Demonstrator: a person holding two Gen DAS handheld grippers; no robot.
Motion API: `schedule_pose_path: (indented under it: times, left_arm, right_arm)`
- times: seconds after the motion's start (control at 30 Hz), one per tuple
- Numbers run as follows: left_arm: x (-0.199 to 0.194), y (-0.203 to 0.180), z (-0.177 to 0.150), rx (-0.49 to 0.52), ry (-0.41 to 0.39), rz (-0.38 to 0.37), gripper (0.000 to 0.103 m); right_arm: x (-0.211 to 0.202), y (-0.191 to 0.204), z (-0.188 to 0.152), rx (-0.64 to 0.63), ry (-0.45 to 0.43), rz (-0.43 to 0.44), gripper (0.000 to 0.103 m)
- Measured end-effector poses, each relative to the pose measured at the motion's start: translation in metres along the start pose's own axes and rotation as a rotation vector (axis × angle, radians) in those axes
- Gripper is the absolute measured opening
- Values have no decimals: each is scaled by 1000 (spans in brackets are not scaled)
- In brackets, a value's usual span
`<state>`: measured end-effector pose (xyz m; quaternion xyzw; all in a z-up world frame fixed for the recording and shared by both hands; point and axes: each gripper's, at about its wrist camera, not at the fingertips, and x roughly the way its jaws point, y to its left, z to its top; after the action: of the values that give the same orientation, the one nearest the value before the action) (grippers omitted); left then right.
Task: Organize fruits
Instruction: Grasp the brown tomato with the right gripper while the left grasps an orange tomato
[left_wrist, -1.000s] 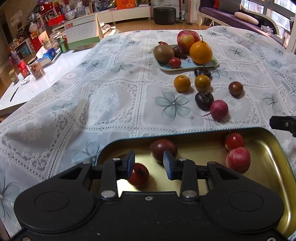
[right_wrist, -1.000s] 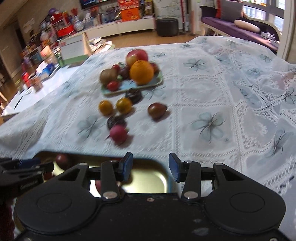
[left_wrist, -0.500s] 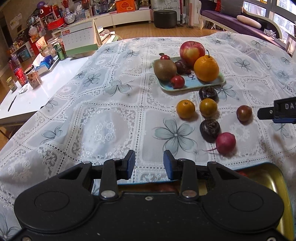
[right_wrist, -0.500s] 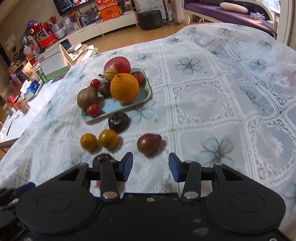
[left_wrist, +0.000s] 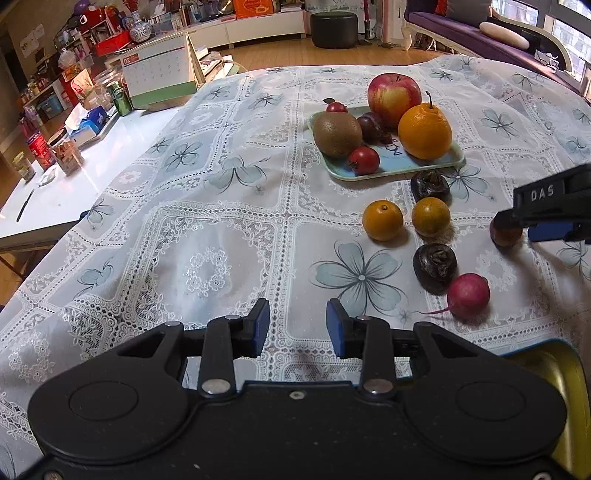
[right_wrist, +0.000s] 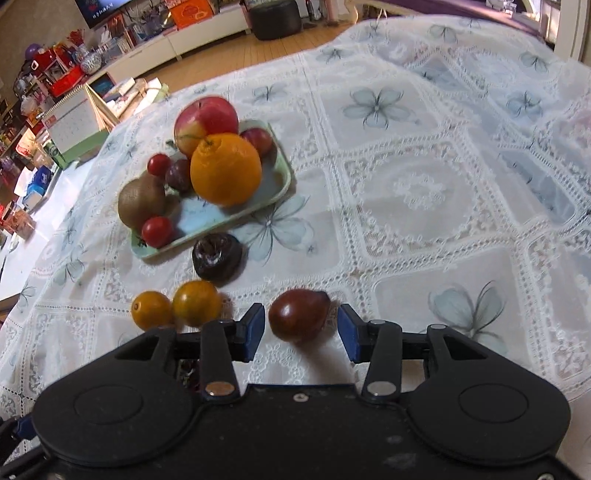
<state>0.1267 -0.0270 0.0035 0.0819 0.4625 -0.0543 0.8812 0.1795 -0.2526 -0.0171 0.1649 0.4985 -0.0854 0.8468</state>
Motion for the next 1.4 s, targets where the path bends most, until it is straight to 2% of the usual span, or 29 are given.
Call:
schedule_pose_path:
  times: [0.2,0.23,0.33,0.77,0.97,1.13,1.27,1.4]
  left_arm:
    - [4,-1,9,-1,16,-16,44]
    - [5,-1,11,-2,17,-17,44]
    - [5,-3,18,-5,18,-30,44]
    - [28,-22,63,-22,5,-139,44]
    - [48,-37,76,-30,-5,-122,44]
    - [63,-44,74,-20,16,-121,44]
    - [67,-47,73,-19,-2,-107,51]
    - [71,-46,75,-31,-1,-119,52]
  right_arm:
    - [10,5,-6,-40,-11,-28,47]
    - [10,6,-7,-55,-16,-31,39]
    - [6,7,-10,-96,-40,-25,38]
    - [-43,-10,-24,-19,-82,60,38]
    - [-50,-11,-37,-51,-142,46,38]
    - [-41,-16,-33,-21,-113,58,38]
    - [-38,-15,-35,-23,-108,54,38]
    - [-38,-12,-37,-43,-112,53,38]
